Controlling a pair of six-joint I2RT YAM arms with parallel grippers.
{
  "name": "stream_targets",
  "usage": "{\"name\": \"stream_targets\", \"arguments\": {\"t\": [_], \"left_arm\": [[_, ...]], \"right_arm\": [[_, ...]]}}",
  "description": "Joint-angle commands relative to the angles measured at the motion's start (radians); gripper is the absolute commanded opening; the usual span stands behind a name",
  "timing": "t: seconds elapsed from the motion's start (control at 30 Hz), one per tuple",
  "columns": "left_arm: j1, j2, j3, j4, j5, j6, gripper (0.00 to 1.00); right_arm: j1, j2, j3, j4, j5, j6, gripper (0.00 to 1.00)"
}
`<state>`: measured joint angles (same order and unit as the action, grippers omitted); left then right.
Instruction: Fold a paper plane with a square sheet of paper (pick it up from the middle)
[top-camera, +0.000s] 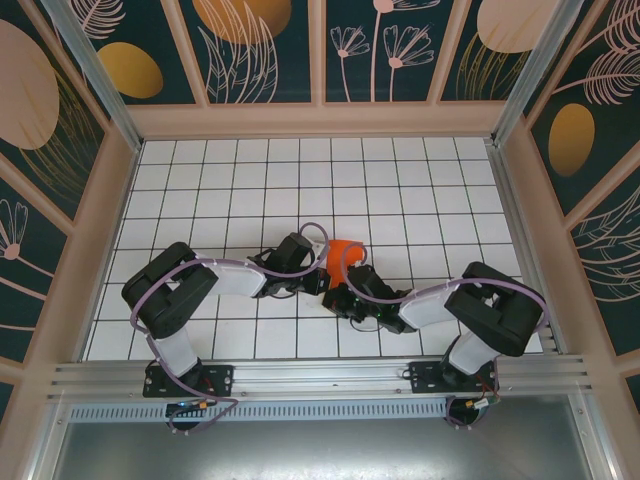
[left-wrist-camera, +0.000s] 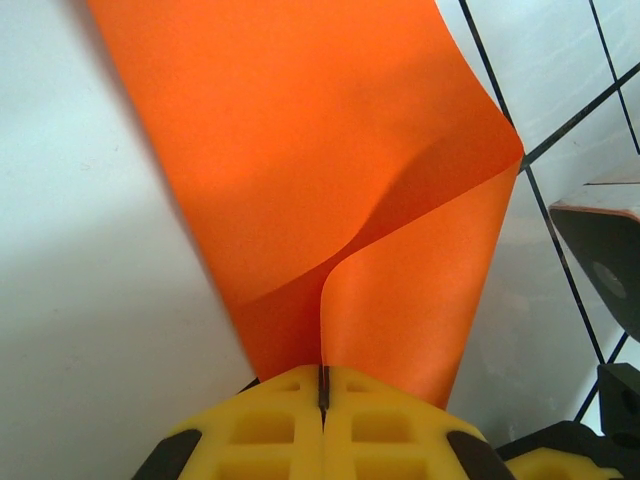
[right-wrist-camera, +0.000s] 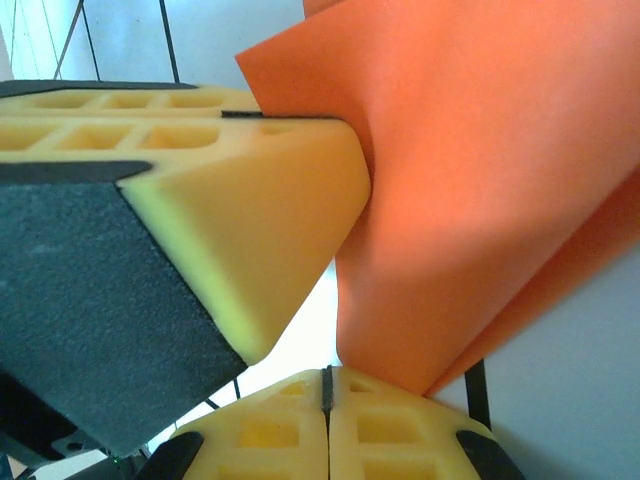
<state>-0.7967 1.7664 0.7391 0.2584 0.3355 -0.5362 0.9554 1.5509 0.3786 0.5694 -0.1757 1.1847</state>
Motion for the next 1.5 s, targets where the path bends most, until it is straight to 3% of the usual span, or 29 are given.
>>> {"name": "stream_targets", "arguments": {"t": [0.0, 0.63, 0.87, 1.07, 1.2, 1.47], "left_arm": [[0.005, 0.024, -0.002, -0.073, -0.015, 0.022, 0.05], [0.005, 0.029, 0.004, -0.077, -0.011, 0.028, 0.05], [0.005, 0.031, 0.011, -0.089, -0.010, 0.034, 0.05], [0.005, 0.033, 0.011, -0.091, -0.011, 0.035, 0.05], [0.005, 0.037, 0.016, -0.094, -0.006, 0.034, 0.05], [0.005, 0.035, 0.023, -0.100, -0.003, 0.036, 0.05]], "right_arm": [[-0.020, -0.066, -0.005, -0.027, 0.006, -0.025, 0.08], [-0.093, 0.026, -0.044, 0.055, -0.048, -0.037, 0.08], [-0.107, -0.095, -0.043, -0.023, -0.033, -0.061, 0.09], [-0.190, -0.224, -0.073, -0.077, -0.042, -0.097, 0.10], [-0.240, -0.221, -0.073, -0.040, -0.097, -0.111, 0.10], [-0.285, -0.143, 0.051, -0.135, -0.122, -0.191, 0.10]]}}
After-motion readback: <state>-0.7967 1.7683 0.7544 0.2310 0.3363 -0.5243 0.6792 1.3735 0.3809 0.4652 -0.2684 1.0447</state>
